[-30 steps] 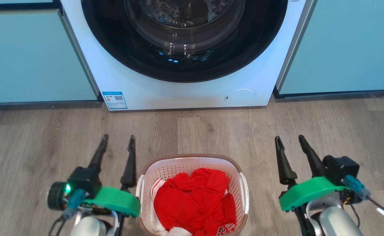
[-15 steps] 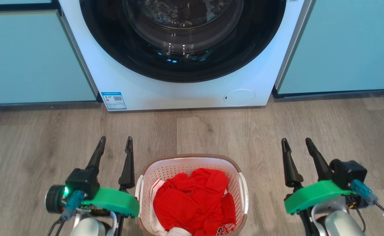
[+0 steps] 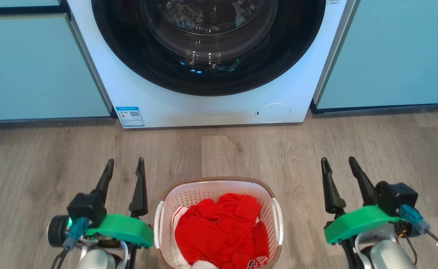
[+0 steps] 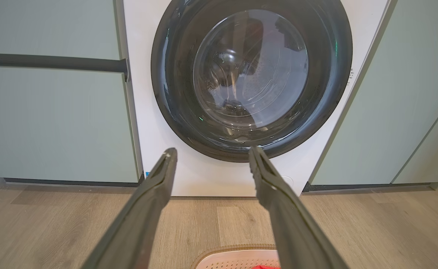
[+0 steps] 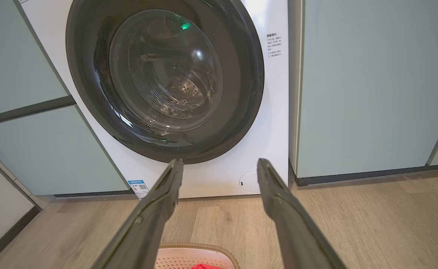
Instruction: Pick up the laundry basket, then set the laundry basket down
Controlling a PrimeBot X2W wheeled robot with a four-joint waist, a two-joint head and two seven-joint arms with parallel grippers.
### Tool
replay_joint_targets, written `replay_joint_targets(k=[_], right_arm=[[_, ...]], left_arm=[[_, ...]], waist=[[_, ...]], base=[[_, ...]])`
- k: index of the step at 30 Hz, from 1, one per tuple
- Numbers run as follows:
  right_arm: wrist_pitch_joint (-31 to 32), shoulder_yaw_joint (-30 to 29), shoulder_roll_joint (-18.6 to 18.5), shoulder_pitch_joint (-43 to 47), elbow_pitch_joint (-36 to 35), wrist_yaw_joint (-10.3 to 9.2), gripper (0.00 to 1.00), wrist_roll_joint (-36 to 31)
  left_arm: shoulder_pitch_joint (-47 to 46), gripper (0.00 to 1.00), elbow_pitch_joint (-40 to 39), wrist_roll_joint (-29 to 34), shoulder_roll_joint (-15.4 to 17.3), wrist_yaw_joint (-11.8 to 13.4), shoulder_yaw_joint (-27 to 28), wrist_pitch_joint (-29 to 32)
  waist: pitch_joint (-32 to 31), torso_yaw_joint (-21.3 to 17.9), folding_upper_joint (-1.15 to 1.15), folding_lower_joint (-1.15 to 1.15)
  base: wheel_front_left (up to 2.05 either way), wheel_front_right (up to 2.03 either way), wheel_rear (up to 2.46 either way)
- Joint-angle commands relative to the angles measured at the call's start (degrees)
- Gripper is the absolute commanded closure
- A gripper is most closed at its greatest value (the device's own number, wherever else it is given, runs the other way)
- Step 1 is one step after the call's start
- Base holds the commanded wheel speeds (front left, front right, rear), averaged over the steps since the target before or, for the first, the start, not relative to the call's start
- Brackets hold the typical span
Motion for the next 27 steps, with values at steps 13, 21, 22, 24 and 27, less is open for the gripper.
replay_joint_targets(k=[13,21,22,24,27], right_arm=[[0.28,0.51,-0.02,0.93,3.58,0.0,1.0,0.72],[1.29,-0.07,-0.33,0.61,3.58,0.03,1.0,5.79],[1.42,-0.15,-0.36,0.56,3.59,0.03,1.0,6.41],[1.68,-0.31,-0.43,0.47,3.6,0.04,1.0,7.66],[1.93,-0.46,-0.49,0.38,3.62,0.05,1.0,8.91]], left_arm=[[1.39,1.0,3.52,-2.05,-0.01,-0.32,-0.02,0.34],[0.93,1.0,3.65,-7.34,0.21,-0.79,0.84,1.48],[0.86,1.0,3.69,-7.99,0.23,-0.86,0.95,1.62],[0.73,1.0,3.76,-9.3,0.28,-0.98,1.16,1.91],[0.59,1.0,3.82,-10.61,0.32,-1.11,1.38,2.2]], waist=[[0.09,0.13,0.0,0.0],[0.08,0.11,0.0,0.0],[0.08,0.11,0.0,0.0],[0.07,0.11,0.0,0.0],[0.07,0.1,0.0,0.0]], base=[[0.0,0.0,0.0],[0.0,0.0,0.0],[0.0,0.0,0.0],[0.0,0.0,0.0],[0.0,0.0,0.0]])
